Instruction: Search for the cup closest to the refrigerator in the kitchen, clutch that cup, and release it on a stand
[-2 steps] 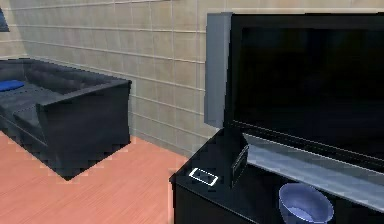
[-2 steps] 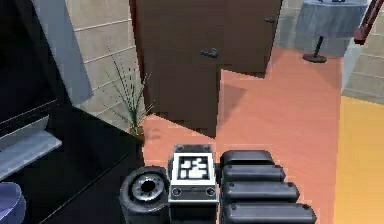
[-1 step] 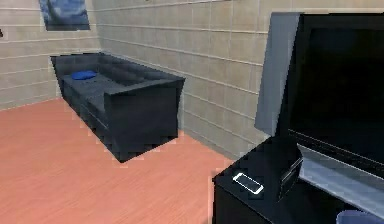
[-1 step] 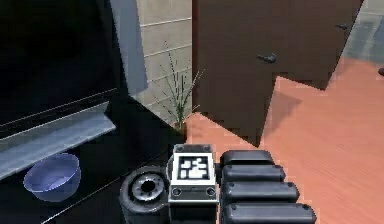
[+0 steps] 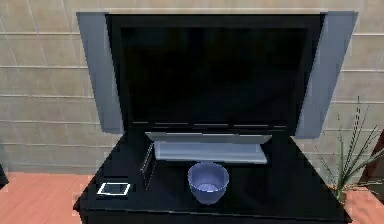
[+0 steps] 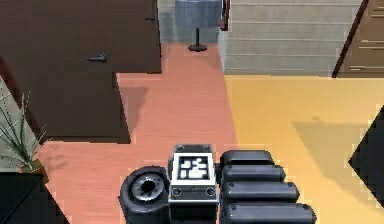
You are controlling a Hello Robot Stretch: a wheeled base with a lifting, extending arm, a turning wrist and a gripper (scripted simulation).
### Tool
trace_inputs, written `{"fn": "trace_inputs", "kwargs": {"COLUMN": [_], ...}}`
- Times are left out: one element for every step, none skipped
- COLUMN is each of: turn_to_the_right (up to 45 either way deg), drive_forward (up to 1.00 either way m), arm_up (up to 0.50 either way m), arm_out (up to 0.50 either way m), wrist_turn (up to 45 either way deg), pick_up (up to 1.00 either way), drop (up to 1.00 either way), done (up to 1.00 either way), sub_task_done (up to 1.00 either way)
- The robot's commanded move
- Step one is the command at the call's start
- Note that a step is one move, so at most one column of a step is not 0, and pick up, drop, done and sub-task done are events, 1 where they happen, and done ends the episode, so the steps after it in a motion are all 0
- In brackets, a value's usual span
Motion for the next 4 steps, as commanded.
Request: {"fn": "trace_inputs", "kwargs": {"turn_to_the_right": [45.0, 6.0, -45.0, -39.0], "drive_forward": [0.0, 0.0, 0.0, 0.0], "arm_up": [0.0, 0.0, 0.0, 0.0], "arm_out": [0.0, 0.0, 0.0, 0.0], "wrist_turn": [0.0, 0.0, 0.0, 0.0], "pick_up": [0.0, 0.0, 0.0, 0.0], "drop": [0.0, 0.0, 0.0, 0.0], "done": [0.0, 0.0, 0.0, 0.0], "sub_task_done": [0.0, 0.0, 0.0, 0.0]}}
